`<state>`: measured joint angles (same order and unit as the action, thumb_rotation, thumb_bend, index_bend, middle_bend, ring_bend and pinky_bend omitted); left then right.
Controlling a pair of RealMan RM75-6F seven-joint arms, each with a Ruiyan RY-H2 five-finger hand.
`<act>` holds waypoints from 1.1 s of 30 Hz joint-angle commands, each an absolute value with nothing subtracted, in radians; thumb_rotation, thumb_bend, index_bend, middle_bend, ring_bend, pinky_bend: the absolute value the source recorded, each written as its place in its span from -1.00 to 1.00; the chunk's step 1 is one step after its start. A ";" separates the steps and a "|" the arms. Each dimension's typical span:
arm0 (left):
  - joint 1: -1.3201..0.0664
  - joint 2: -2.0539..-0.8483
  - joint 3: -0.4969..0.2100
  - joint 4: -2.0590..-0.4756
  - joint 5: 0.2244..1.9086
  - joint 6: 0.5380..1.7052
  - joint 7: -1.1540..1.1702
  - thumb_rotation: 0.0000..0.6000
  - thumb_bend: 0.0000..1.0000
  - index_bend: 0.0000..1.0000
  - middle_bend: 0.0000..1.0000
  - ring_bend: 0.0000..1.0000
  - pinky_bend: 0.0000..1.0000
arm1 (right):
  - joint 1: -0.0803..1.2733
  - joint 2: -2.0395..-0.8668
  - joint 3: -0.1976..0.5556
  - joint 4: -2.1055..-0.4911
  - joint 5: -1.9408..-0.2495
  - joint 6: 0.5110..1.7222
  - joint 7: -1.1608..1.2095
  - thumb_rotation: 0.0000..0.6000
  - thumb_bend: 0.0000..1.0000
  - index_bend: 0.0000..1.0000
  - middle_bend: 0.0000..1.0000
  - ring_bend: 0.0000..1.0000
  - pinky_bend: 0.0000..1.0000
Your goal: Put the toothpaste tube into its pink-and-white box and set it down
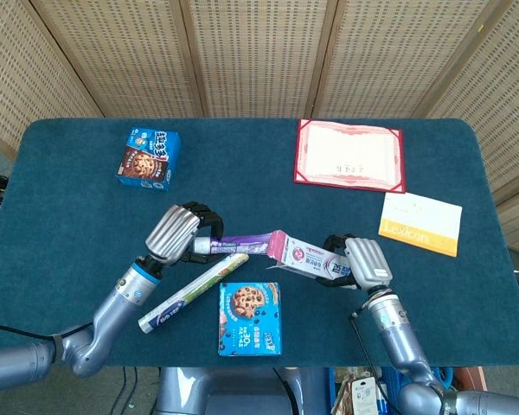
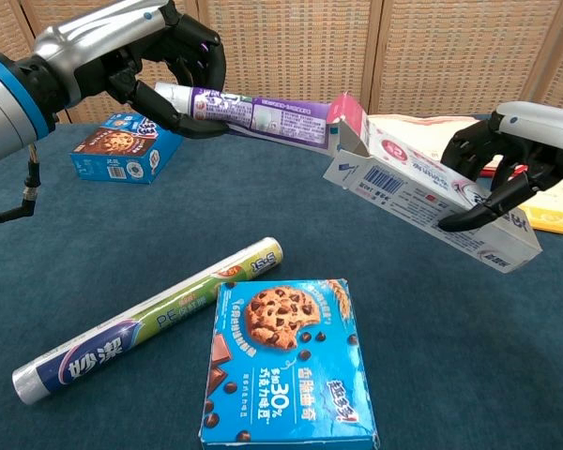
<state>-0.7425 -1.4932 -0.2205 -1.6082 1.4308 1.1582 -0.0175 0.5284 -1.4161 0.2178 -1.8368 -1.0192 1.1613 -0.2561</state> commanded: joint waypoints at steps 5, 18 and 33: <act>-0.743 -1.492 -0.221 -1.614 1.426 1.154 -0.022 1.00 -0.51 0.81 0.25 -0.07 -0.14 | 0.530 -1.419 0.216 -1.837 -1.020 1.159 -0.252 1.00 -0.83 0.18 0.01 -0.22 -0.04; -0.755 -1.511 -0.216 -1.623 1.394 1.120 0.024 1.00 -0.50 0.81 0.25 -0.07 -0.14 | 0.533 -1.411 0.222 -1.862 -1.023 1.161 -0.247 1.00 -0.83 0.18 0.01 -0.22 -0.04; -0.774 -1.543 -0.224 -1.626 1.382 1.106 0.055 1.00 -0.51 0.81 0.25 -0.07 -0.14 | 0.536 -1.413 0.215 -1.868 -1.030 1.150 -0.231 1.00 -0.83 0.18 0.01 -0.22 -0.04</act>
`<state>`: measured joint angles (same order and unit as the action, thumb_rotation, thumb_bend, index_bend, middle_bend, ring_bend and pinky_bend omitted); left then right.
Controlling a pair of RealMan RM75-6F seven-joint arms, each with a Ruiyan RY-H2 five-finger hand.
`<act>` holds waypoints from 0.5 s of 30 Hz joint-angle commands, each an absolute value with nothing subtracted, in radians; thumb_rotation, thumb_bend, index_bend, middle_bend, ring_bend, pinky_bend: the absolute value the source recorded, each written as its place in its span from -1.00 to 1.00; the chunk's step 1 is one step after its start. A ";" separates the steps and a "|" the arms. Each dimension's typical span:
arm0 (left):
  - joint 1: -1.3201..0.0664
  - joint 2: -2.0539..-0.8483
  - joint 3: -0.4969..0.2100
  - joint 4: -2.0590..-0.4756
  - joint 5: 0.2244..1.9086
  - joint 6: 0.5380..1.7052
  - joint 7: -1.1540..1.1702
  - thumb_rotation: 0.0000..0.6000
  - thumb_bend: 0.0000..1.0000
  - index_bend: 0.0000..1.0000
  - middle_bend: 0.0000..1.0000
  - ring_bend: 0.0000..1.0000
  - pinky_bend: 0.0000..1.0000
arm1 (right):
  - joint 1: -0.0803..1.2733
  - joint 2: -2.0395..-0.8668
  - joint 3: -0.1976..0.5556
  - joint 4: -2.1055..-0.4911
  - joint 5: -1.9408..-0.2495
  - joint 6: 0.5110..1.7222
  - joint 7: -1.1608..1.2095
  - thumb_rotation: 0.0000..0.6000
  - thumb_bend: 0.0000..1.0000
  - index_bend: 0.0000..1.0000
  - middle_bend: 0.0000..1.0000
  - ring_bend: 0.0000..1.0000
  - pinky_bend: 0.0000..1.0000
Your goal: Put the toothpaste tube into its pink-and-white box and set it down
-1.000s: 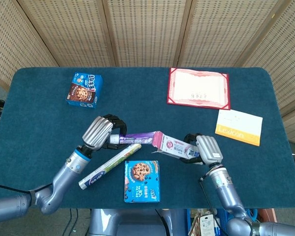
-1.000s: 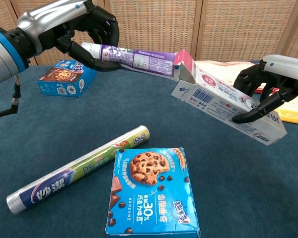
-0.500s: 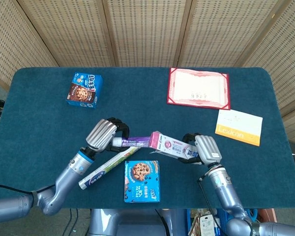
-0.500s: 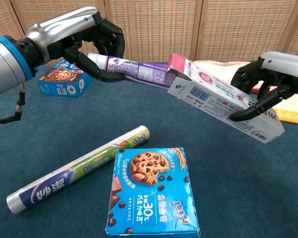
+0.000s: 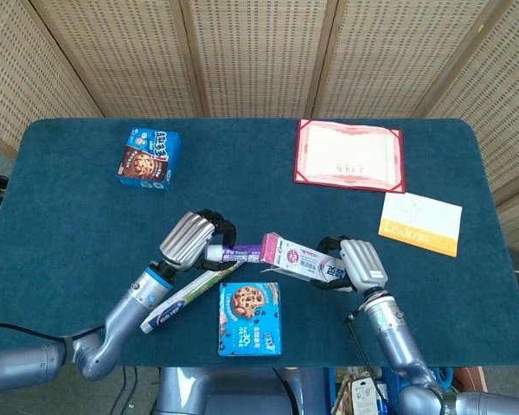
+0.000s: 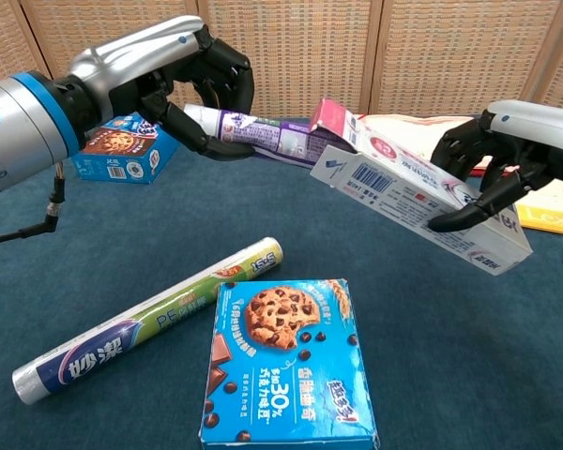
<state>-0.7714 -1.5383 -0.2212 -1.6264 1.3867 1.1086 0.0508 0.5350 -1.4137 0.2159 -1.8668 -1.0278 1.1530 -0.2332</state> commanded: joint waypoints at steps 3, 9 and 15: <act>-0.780 -1.549 -0.227 -1.625 1.373 1.100 0.066 1.00 -0.51 0.81 0.25 -0.07 -0.14 | 0.538 -1.410 0.214 -1.870 -1.034 1.143 -0.225 1.00 -0.83 0.18 0.01 -0.22 -0.04; -0.794 -1.569 -0.238 -1.620 1.353 1.089 0.092 1.00 -0.50 0.81 0.25 -0.07 -0.14 | 0.541 -1.406 0.210 -1.871 -1.051 1.131 -0.209 1.00 -0.83 0.18 0.01 -0.22 -0.04; -0.808 -1.592 -0.244 -1.621 1.346 1.085 0.114 1.00 -0.51 0.81 0.25 -0.07 -0.14 | 0.543 -1.400 0.209 -1.872 -1.064 1.124 -0.197 1.00 -0.83 0.18 0.01 -0.22 -0.04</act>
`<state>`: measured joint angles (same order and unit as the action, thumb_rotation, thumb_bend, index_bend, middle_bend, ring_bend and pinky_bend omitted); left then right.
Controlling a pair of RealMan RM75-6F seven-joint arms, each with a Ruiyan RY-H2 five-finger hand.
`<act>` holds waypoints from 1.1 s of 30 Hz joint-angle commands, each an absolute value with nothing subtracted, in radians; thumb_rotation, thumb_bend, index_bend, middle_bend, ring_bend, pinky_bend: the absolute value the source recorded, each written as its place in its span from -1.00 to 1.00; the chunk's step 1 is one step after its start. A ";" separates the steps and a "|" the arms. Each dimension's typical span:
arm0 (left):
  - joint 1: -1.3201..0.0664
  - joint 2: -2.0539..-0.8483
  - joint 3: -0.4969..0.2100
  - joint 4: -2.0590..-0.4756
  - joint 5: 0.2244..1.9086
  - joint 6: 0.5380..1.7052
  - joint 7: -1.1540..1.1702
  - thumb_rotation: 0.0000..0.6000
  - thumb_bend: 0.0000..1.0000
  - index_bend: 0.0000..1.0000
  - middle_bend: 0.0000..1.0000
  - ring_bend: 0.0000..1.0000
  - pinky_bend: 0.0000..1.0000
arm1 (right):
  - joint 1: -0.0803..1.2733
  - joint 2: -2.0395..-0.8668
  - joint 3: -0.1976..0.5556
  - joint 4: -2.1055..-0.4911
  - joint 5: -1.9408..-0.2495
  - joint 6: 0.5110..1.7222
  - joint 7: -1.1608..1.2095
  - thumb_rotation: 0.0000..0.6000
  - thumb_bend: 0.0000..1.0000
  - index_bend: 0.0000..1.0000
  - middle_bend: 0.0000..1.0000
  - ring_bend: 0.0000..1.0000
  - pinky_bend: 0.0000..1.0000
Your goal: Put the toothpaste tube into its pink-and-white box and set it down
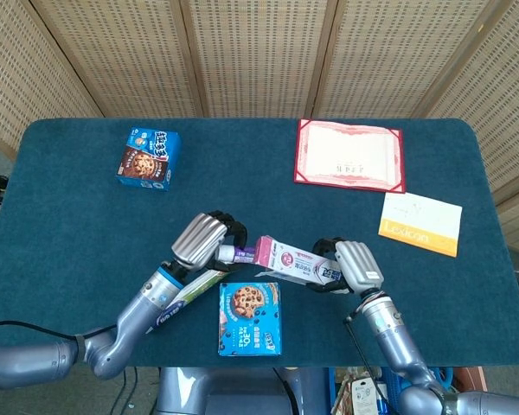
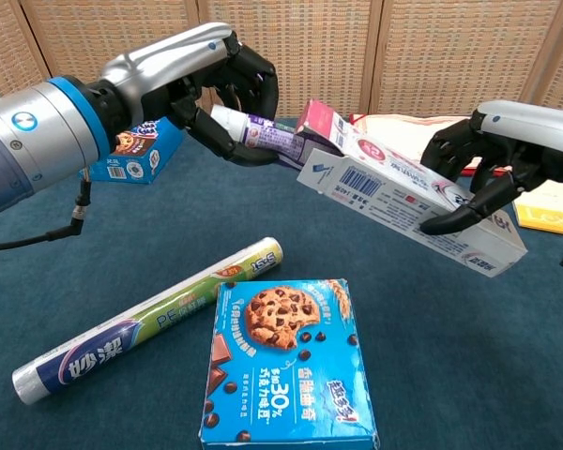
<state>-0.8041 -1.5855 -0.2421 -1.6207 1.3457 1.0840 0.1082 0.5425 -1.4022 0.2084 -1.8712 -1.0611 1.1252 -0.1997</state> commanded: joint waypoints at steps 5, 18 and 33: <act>-0.817 -1.613 -0.247 -1.619 1.338 1.083 0.129 1.00 -0.51 0.81 0.25 -0.07 -0.14 | 0.552 -1.395 0.217 -1.880 -1.073 1.115 -0.190 1.00 -0.83 0.18 0.01 -0.22 -0.04; -0.824 -1.673 -0.254 -1.588 1.350 1.122 0.149 1.00 -0.51 0.81 0.12 -0.17 -0.20 | 0.572 -1.381 0.236 -1.913 -1.072 1.119 -0.205 1.00 -0.83 0.18 0.01 -0.22 -0.04; -0.821 -1.658 -0.246 -1.589 1.366 1.129 0.174 1.00 -0.51 -0.01 -0.85 -0.94 -0.89 | 0.578 -1.371 0.242 -1.928 -1.062 1.126 -0.198 1.00 -0.83 0.18 0.01 -0.22 -0.04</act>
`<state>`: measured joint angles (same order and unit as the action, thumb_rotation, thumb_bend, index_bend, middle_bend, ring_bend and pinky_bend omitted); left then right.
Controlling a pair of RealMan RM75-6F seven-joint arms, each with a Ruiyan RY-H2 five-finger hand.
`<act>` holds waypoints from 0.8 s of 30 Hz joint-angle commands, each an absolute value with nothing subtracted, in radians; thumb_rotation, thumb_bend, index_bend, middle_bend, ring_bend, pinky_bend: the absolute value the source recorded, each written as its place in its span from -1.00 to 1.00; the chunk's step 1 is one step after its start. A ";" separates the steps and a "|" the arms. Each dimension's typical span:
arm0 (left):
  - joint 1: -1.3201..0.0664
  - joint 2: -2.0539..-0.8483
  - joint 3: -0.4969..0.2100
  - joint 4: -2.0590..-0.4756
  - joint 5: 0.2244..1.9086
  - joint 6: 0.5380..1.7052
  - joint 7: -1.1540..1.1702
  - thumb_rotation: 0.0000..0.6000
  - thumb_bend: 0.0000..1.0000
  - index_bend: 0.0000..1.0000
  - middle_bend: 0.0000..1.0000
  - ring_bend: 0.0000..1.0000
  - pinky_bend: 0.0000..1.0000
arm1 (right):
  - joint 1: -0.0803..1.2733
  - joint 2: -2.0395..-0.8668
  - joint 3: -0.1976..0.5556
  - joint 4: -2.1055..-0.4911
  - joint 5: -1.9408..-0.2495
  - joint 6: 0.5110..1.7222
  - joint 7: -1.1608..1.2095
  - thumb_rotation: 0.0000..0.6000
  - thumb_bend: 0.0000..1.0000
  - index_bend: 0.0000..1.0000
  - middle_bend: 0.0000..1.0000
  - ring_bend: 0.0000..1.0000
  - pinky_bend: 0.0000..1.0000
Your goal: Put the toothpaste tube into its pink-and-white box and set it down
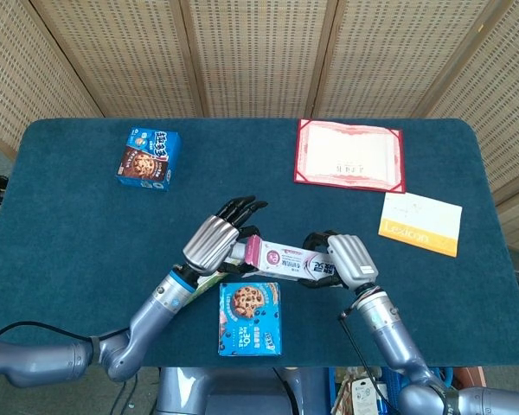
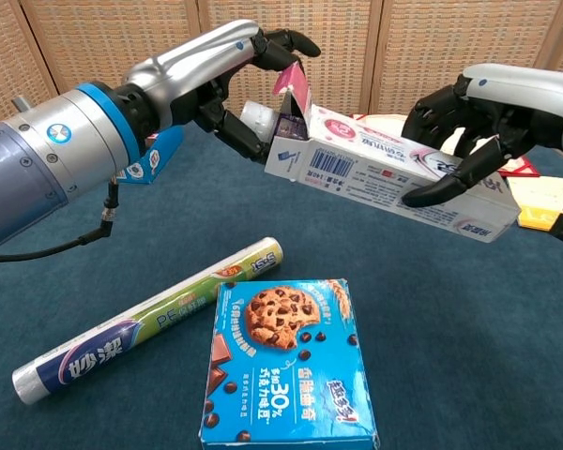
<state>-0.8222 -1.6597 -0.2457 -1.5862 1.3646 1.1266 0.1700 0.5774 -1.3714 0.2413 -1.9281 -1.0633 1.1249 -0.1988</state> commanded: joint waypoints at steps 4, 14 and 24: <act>-0.817 -1.650 -0.245 -1.597 1.375 1.138 0.169 1.00 -0.51 -0.02 -0.86 -0.95 -0.90 | 0.575 -1.368 0.245 -1.926 -1.058 1.132 -0.187 1.00 -0.83 0.18 0.01 -0.22 -0.04; -0.806 -1.637 -0.247 -1.602 1.387 1.156 0.144 1.00 -0.51 -0.02 -0.86 -0.95 -0.91 | 0.560 -1.361 0.258 -1.928 -1.045 1.126 -0.107 1.00 -0.83 0.18 0.01 -0.22 -0.04; -0.762 -1.503 -0.256 -1.666 1.448 1.219 0.109 1.00 -0.51 -0.02 -0.89 -0.96 -0.93 | 0.527 -1.325 0.280 -1.888 -1.036 1.125 0.005 1.00 -0.83 0.18 0.01 -0.22 -0.04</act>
<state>-0.7785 -1.5365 -0.2525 -1.6456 1.4332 1.1990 0.1183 0.5374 -1.3343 0.2734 -1.8989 -1.0383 1.1250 -0.0165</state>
